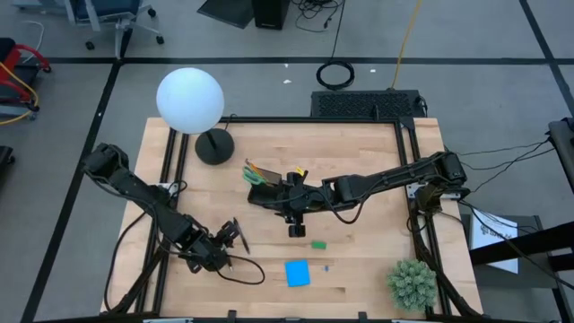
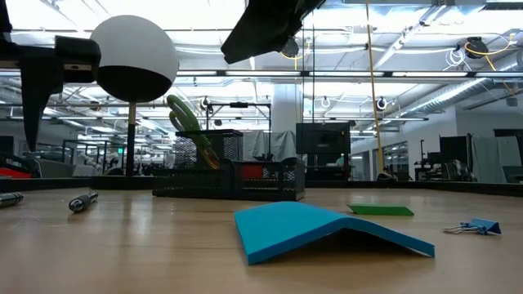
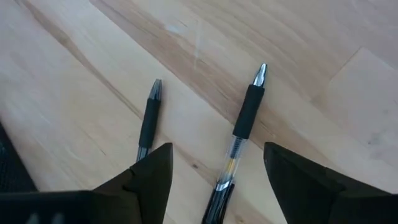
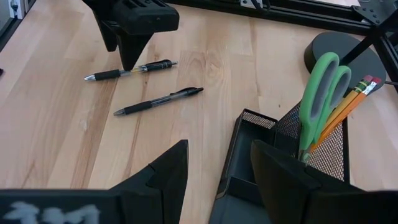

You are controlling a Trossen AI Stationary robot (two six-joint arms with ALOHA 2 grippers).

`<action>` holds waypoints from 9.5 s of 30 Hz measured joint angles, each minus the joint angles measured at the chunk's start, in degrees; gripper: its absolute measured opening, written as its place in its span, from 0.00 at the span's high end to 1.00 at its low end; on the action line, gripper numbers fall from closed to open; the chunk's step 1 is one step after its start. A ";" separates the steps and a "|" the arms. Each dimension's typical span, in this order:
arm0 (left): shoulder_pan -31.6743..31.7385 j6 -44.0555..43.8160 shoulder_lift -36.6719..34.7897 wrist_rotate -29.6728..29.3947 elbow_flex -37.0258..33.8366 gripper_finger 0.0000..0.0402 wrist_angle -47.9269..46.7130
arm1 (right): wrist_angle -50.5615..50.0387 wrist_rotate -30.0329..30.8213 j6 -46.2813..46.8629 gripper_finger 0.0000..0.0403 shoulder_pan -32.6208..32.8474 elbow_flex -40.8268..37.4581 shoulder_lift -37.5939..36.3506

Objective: Pick and place office supplies into organizer
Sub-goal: Put the left black pen into the black desk organizer

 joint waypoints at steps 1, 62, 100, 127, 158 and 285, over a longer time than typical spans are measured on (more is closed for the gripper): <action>0.00 0.12 0.41 0.00 0.00 0.39 0.11 | 0.00 0.00 0.00 0.59 0.00 0.00 0.00; 5.90 13.26 15.39 13.55 2.77 0.60 4.71 | 0.02 -0.02 -0.19 0.59 0.00 -0.02 0.00; 5.79 10.43 15.47 13.29 2.69 0.99 7.30 | 0.02 -0.02 -0.17 0.59 0.00 -0.02 0.02; 5.64 5.42 11.15 5.92 2.38 1.00 4.95 | 0.09 -0.02 -0.25 0.59 0.00 -0.02 0.02; 2.81 3.27 10.78 -13.20 14.15 1.00 -19.72 | 0.28 0.00 -0.44 0.59 0.00 -0.02 0.02; 49.81 -11.15 6.83 12.90 -25.20 0.99 107.47 | 3.93 -0.07 0.46 0.59 0.00 -0.02 0.02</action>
